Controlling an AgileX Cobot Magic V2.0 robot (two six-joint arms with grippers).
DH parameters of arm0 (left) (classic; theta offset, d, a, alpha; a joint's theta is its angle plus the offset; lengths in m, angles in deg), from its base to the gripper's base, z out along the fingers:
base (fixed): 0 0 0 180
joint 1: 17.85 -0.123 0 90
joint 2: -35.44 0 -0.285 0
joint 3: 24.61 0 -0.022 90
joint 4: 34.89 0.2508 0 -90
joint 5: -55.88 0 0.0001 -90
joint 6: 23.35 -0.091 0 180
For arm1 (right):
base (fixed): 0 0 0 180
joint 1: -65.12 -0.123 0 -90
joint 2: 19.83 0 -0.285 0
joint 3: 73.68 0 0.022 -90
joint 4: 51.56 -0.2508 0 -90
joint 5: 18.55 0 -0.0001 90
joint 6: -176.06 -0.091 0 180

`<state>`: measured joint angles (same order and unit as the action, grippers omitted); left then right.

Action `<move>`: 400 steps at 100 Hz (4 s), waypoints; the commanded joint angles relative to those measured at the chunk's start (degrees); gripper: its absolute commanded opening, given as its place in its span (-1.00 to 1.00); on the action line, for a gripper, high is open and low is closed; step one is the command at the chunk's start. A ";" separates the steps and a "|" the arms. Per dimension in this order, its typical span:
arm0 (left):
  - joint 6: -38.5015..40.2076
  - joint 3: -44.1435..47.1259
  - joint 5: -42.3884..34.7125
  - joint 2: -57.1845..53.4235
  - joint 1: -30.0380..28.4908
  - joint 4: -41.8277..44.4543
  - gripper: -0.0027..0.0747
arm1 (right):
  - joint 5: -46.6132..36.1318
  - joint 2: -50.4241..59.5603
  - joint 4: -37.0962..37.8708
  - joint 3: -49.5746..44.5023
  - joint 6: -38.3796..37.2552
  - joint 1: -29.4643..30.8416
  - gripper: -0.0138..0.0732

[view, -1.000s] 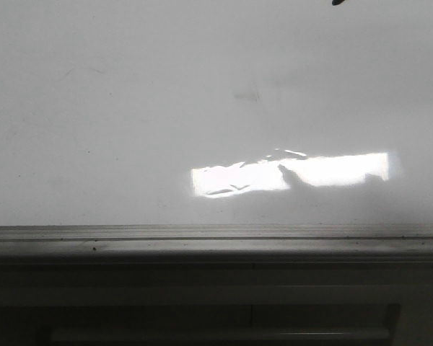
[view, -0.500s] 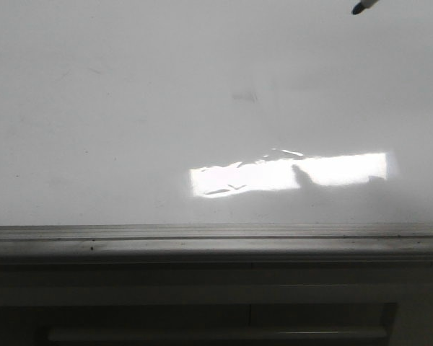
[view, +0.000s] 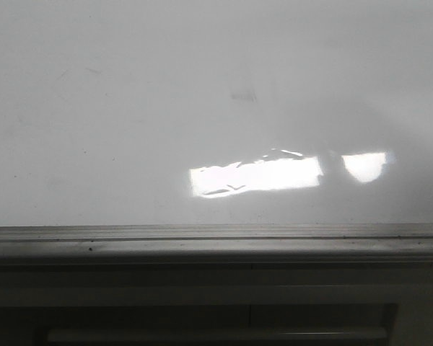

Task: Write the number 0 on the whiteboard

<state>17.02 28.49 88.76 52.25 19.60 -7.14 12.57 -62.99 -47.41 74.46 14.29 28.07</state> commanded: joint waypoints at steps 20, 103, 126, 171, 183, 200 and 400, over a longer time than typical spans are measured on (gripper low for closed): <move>0.54 -1.36 -4.27 0.76 -0.13 0.71 -0.98 | -5.20 -0.53 -1.31 1.30 -0.26 -0.43 -0.79; 0.54 -1.36 -4.52 0.76 -0.13 1.71 -0.98 | -9.77 -12.03 7.82 -1.57 -0.26 -0.43 -0.79; 0.54 -1.36 -4.52 0.76 -0.13 1.71 -0.98 | -9.97 -15.72 7.82 -1.57 -0.26 -0.43 -0.79; 0.54 -1.36 -4.52 0.76 -0.13 1.71 -0.98 | -6.86 -17.13 6.67 -1.57 -0.34 -3.30 -0.79; 0.54 -1.36 -4.52 0.76 -0.13 1.71 -0.98 | -4.11 -17.13 6.67 -1.57 -0.59 -4.50 -0.79; 0.54 -1.36 -4.52 0.76 -0.13 1.71 -0.98 | 1.31 -17.02 6.94 -1.57 -1.51 -4.50 -0.79; 0.54 -1.36 -4.52 0.76 -0.13 1.71 -0.98 | 7.94 -17.15 22.00 5.72 -19.22 -8.94 -0.79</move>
<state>17.11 28.49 88.39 52.25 19.60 -6.77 21.66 -81.79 -26.60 75.94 -4.63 19.18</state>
